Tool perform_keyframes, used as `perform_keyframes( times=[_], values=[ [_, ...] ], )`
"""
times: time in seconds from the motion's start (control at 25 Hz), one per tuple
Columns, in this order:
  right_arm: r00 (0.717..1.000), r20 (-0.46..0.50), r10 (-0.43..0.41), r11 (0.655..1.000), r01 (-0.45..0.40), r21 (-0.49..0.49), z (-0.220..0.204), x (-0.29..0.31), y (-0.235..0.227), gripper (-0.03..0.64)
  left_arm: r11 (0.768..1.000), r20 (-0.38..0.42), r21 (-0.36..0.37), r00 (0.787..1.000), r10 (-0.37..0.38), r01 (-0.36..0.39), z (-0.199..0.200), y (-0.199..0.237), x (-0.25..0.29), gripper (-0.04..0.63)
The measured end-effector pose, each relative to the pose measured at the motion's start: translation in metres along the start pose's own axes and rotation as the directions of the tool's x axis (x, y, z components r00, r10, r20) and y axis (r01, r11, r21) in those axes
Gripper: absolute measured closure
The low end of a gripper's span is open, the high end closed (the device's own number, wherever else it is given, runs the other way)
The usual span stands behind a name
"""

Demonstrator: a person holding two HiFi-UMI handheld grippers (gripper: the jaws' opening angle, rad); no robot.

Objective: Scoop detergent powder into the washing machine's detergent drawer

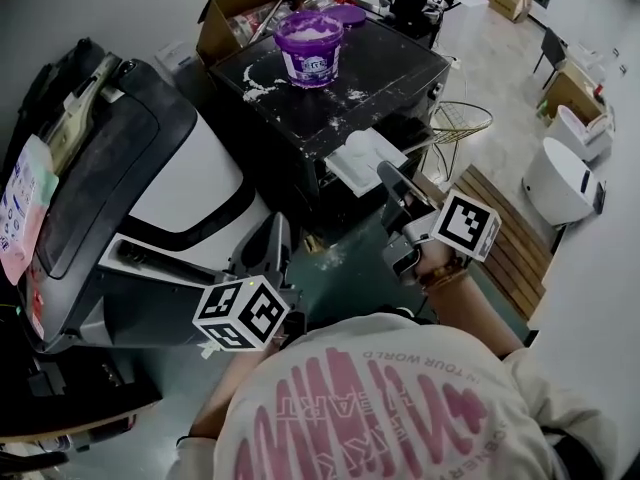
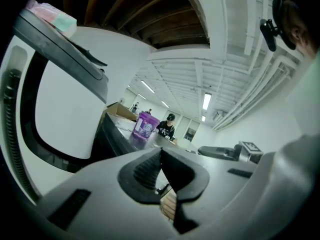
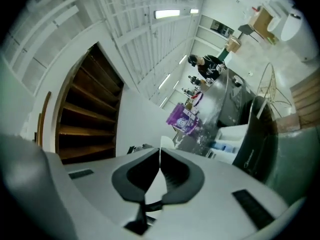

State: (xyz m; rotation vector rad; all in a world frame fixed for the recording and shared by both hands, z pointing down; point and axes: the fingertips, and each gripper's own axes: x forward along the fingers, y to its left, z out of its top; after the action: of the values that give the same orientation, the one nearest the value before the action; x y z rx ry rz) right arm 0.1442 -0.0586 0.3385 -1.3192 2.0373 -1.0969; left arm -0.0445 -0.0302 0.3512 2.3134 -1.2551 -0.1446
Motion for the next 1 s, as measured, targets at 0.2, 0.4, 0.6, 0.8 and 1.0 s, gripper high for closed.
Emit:
perform_keyframes(
  times=[0.2, 0.4, 0.6, 0.8, 1.0],
  values=[
    [0.999, -0.048, 0.018, 0.988, -0.025, -0.151, 0.028, -0.008, -0.002, 0.612, 0.995, 0.046, 0.005, 0.994, 0.101, -0.102, -0.004, -0.02, 0.016, 0.594],
    [0.988, -0.155, 0.002, 0.955, -0.048, -0.294, 0.039, -0.016, -0.019, 0.612, 0.989, 0.085, -0.045, 0.986, 0.143, -0.139, -0.015, -0.048, 0.032, 0.594],
    [0.976, -0.218, 0.02, 0.932, -0.097, -0.348, 0.054, -0.024, -0.035, 0.612, 0.984, 0.118, -0.057, 0.978, 0.172, -0.166, -0.025, -0.078, 0.042, 0.594],
    [0.963, -0.269, 0.025, 0.918, -0.129, -0.375, 0.065, -0.033, -0.053, 0.612, 0.974, 0.138, -0.071, 0.965, 0.223, -0.215, -0.038, -0.097, 0.047, 0.594],
    [0.949, -0.314, 0.037, 0.911, -0.161, -0.38, 0.07, -0.043, -0.066, 0.612, 0.966, 0.151, -0.082, 0.956, 0.253, -0.243, -0.052, -0.114, 0.052, 0.594]
  ],
)
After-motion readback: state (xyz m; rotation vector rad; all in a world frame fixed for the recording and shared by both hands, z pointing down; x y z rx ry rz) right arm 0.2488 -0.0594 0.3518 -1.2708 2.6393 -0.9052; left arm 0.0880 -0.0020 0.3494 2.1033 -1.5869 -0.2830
